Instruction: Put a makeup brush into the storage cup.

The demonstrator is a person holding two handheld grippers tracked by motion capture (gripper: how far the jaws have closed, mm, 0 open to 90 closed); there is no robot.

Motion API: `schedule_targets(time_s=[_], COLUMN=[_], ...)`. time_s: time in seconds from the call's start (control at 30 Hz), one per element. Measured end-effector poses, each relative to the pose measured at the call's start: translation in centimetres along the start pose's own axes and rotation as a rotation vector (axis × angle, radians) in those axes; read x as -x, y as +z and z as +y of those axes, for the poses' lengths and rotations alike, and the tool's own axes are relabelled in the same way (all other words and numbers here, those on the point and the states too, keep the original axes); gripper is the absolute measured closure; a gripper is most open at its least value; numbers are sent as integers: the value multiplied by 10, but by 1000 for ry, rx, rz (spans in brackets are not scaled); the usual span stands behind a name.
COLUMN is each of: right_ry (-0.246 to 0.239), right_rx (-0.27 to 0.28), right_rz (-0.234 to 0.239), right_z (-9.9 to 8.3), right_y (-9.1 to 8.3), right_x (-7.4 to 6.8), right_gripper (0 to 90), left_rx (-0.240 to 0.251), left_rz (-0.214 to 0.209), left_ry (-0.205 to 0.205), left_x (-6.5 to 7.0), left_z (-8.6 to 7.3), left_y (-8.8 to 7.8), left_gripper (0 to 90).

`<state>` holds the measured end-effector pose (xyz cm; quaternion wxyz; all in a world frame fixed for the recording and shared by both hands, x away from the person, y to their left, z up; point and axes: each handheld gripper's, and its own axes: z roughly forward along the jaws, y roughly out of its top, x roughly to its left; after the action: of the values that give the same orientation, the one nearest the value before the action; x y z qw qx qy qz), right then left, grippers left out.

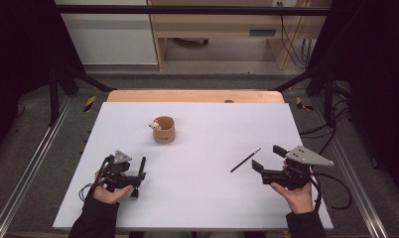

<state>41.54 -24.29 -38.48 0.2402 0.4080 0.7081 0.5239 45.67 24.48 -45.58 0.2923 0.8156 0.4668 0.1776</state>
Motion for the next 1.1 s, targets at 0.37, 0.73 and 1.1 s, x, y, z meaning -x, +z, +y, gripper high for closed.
schedule_targets(time_s=[0.37,0.73,1.1], right_ry=[-5,-6,-9], right_rx=[-9,-17,-22], right_rz=[0,-2,0], right_z=[-1,-2,-3], right_y=[1,2,3], right_x=[1,0,0], right_gripper=[94,94,92], left_rx=[-62,-81,-100], left_rz=[-1,-13,-22], left_ry=[5,29,35], left_x=[6,9,9], left_z=[-1,0,1], left_y=[10,8,7], left_gripper=[448,633,698])
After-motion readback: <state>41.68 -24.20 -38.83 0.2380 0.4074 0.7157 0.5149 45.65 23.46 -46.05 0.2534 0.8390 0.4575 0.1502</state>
